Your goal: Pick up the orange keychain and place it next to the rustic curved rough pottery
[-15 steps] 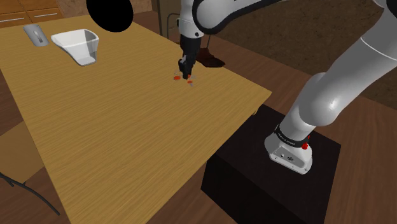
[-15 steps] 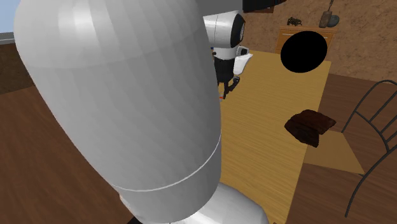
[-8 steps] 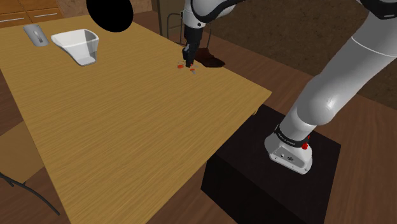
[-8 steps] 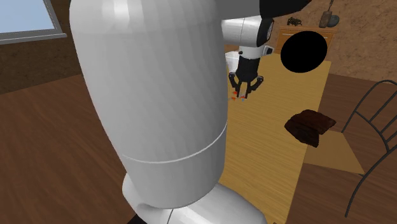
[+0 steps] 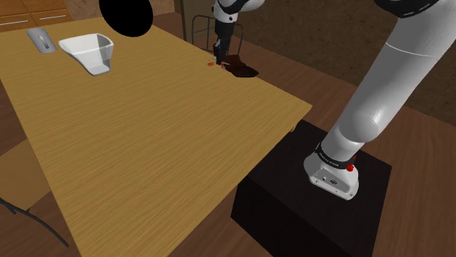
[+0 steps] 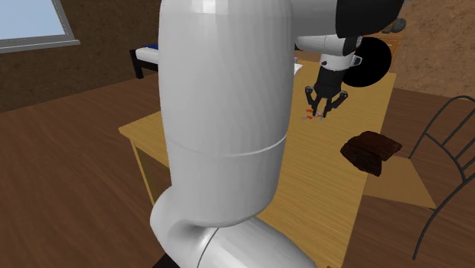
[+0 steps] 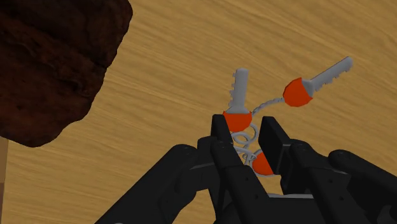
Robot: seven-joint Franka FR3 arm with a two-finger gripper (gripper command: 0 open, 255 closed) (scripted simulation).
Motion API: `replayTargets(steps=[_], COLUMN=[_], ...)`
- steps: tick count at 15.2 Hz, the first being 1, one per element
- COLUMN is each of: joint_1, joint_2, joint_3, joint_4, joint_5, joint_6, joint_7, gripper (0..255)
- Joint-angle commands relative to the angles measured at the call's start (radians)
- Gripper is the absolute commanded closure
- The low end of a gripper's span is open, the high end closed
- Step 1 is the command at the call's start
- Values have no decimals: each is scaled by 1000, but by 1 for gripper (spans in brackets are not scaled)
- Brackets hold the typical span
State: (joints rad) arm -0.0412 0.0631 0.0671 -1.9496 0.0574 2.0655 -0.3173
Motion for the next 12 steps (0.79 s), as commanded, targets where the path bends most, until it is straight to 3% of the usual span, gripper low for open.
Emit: replayTargets(steps=[1, 2, 12], joint_1=[-19, -34, -33], joint_2=[41, 78, 121], joint_3=[-17, -29, -28], joint_4=[55, 103, 22], joint_5=[0, 1, 3], joint_6=[-16, -29, 95], joint_7=[-37, -63, -70], gripper=[255, 255, 255])
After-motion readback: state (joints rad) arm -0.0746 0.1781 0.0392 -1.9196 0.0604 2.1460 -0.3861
